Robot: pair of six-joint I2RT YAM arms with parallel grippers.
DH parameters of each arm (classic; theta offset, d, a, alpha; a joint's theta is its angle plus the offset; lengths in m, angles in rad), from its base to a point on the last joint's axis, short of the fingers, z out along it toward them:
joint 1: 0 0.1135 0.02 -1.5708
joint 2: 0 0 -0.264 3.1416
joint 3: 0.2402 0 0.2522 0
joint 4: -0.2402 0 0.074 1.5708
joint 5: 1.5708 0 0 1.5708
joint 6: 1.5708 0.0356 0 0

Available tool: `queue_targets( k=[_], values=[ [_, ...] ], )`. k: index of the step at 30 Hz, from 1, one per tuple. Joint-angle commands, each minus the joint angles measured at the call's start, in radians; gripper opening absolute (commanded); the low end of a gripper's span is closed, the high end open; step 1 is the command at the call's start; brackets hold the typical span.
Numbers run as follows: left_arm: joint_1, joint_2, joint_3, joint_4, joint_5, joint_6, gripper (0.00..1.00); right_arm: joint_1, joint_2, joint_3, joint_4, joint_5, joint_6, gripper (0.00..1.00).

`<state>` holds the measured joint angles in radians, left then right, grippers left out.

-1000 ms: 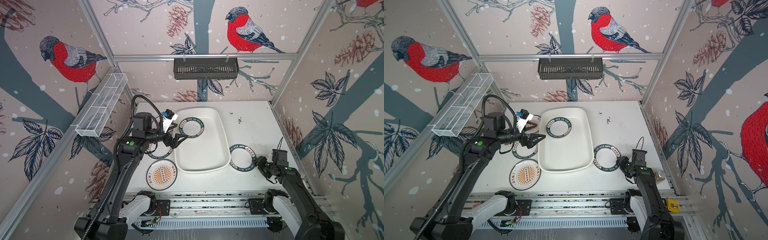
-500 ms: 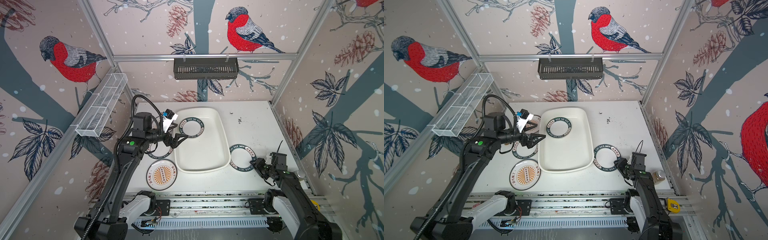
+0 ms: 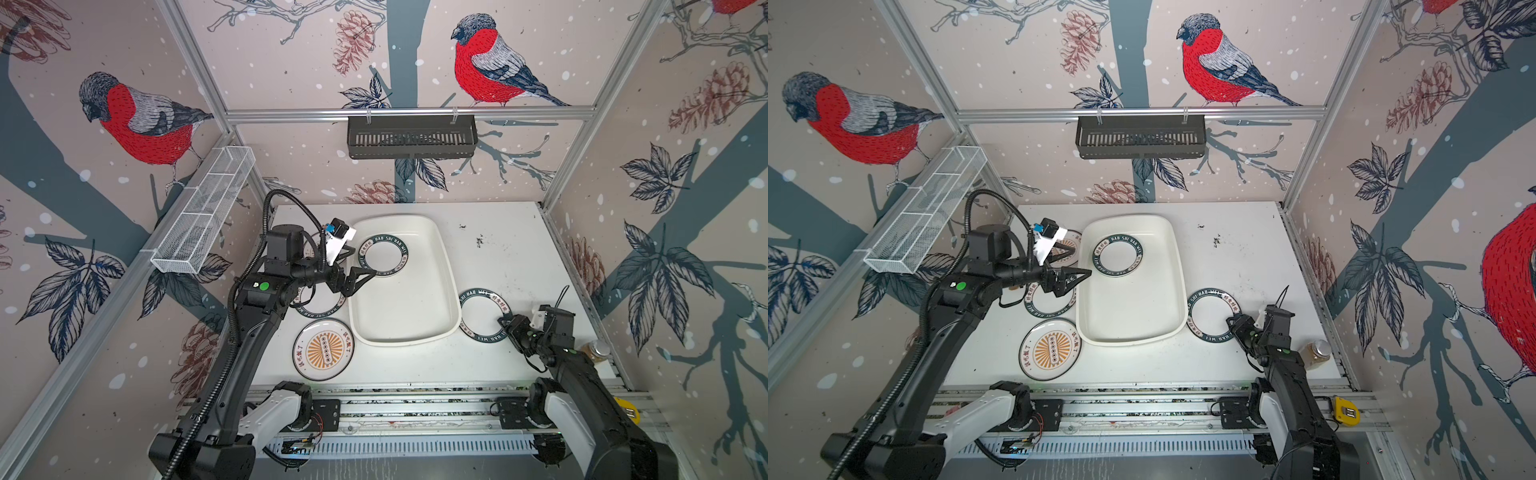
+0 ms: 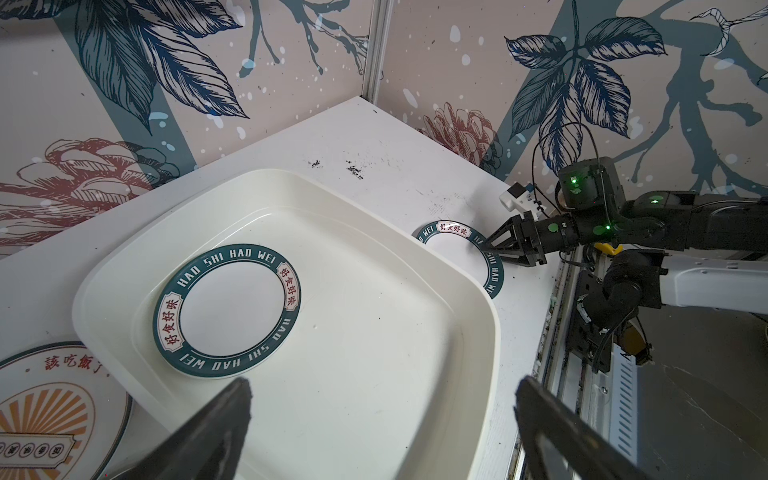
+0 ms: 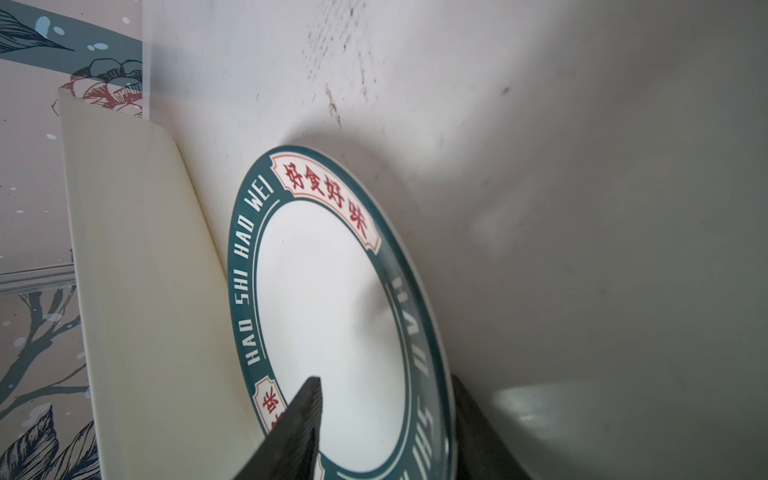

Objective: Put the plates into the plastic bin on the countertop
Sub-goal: 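Grip the rim of the green HAO SHI HAO WEI plate with the right gripper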

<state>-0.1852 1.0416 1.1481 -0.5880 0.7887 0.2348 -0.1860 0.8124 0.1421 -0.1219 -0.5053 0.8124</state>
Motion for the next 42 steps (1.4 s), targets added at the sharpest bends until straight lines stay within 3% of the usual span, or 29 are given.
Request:
queue_targets(
  k=[1, 16, 42],
  values=[
    [-0.001, -0.005, 0.001, 0.013, 0.027, -0.003, 0.98, -0.014, 0.017, -0.026, -0.050, 0.016, 0.001, 0.48],
    [0.000, -0.008, -0.002, 0.015, 0.026, -0.005, 0.98, -0.047, 0.024, -0.043, 0.004, -0.058, -0.008, 0.39],
    [0.000, -0.009, -0.009, 0.025, 0.027, -0.009, 0.98, -0.099, 0.039, -0.093, 0.133, -0.133, 0.019, 0.31]
  ],
)
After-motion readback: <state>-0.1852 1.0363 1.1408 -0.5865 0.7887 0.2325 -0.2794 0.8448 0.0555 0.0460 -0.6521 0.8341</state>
